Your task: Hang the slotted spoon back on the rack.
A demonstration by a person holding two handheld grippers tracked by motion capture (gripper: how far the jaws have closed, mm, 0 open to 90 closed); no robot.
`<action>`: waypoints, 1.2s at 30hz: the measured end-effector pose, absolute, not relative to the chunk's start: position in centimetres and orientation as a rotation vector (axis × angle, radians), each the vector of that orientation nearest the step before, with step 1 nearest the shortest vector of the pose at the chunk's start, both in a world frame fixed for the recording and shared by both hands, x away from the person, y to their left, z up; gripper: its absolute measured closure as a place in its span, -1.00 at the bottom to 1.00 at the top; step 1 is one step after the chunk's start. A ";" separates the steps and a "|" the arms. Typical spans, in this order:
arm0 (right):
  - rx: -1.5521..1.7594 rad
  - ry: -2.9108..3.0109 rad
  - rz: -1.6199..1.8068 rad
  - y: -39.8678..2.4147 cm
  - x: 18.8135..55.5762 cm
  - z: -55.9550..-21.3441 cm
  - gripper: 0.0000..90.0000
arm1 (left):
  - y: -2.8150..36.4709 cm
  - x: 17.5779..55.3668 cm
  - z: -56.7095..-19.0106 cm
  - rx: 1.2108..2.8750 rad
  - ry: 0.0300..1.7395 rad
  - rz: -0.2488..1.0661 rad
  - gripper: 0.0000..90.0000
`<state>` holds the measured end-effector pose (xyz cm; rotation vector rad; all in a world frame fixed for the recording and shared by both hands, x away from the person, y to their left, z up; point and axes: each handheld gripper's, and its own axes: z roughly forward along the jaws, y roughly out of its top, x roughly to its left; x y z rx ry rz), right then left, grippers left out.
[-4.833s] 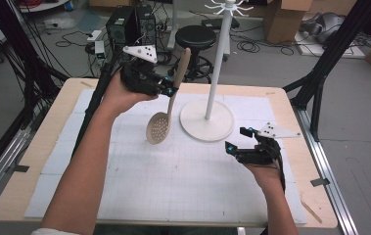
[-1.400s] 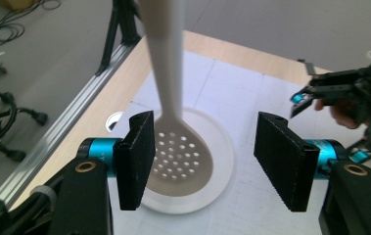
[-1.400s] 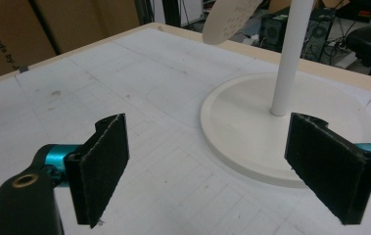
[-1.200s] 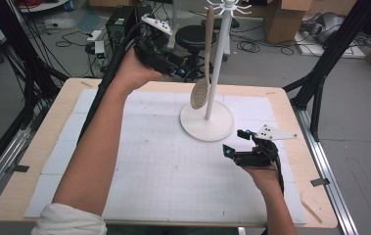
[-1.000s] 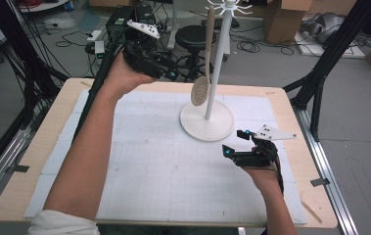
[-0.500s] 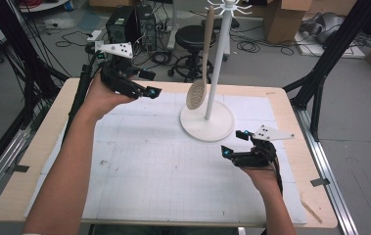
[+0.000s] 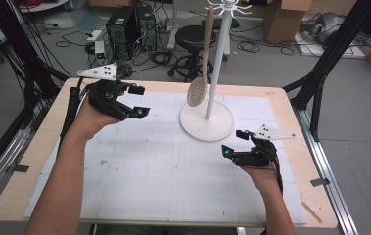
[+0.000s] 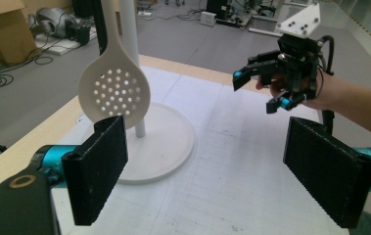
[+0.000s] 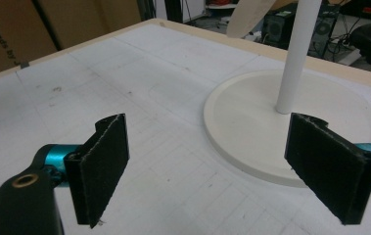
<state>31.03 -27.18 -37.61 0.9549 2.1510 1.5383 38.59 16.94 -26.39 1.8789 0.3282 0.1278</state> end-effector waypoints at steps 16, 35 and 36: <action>0.952 2.154 1.522 -27.1 31.0 -37.7 -0.66 | 19.6 35.0 -32.8 1.839 0.375 0.118 -0.74; 0.954 2.162 1.526 -27.1 31.0 -37.7 -0.66 | 22.7 33.0 -36.1 1.788 0.425 0.126 -0.80; 0.948 2.165 1.524 -27.1 31.0 -37.8 -0.66 | 22.7 32.9 -36.1 1.787 0.425 0.133 -0.80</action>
